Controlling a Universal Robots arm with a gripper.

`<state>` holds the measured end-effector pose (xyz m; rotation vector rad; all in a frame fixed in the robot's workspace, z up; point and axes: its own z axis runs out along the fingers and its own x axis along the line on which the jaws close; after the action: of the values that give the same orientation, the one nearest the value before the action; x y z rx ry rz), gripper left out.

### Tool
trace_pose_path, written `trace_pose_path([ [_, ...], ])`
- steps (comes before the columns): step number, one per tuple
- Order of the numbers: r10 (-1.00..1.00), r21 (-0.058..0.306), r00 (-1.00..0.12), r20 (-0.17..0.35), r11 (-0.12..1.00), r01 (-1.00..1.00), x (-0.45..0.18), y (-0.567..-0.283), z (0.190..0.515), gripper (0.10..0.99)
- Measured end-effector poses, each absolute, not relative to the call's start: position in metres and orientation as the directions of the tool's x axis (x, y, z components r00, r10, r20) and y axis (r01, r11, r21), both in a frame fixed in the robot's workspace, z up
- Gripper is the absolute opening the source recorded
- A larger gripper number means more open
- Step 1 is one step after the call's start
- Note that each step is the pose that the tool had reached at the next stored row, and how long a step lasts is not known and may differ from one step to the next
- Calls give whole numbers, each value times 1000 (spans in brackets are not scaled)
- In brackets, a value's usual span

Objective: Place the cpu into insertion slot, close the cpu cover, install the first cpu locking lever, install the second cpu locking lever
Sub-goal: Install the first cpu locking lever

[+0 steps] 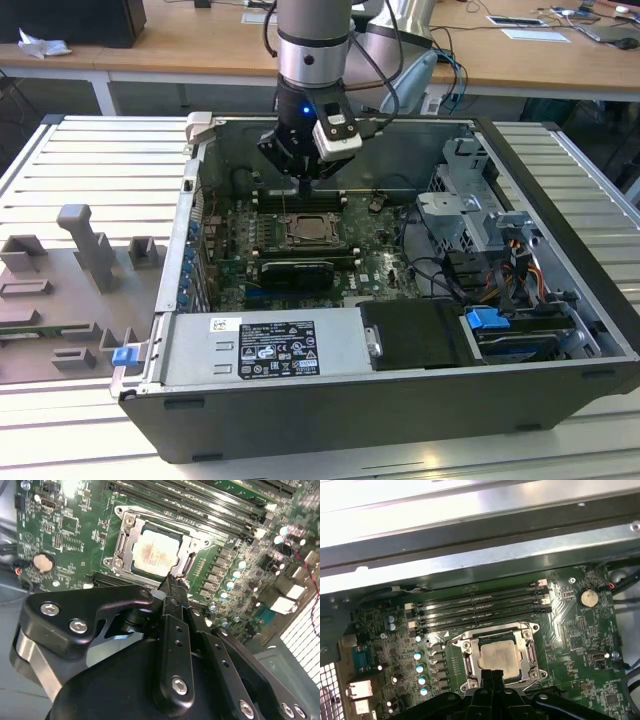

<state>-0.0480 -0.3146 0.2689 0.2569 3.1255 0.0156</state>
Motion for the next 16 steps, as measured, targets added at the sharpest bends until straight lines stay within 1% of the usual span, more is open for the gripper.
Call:
trace_pose_path([
  [7, 143, 10, -990, -5, 990, 143, -67, -315, 269, 106],
  [16, 39, 10, -999, -5, 999, 39, -77, -315, 267, 106],
])
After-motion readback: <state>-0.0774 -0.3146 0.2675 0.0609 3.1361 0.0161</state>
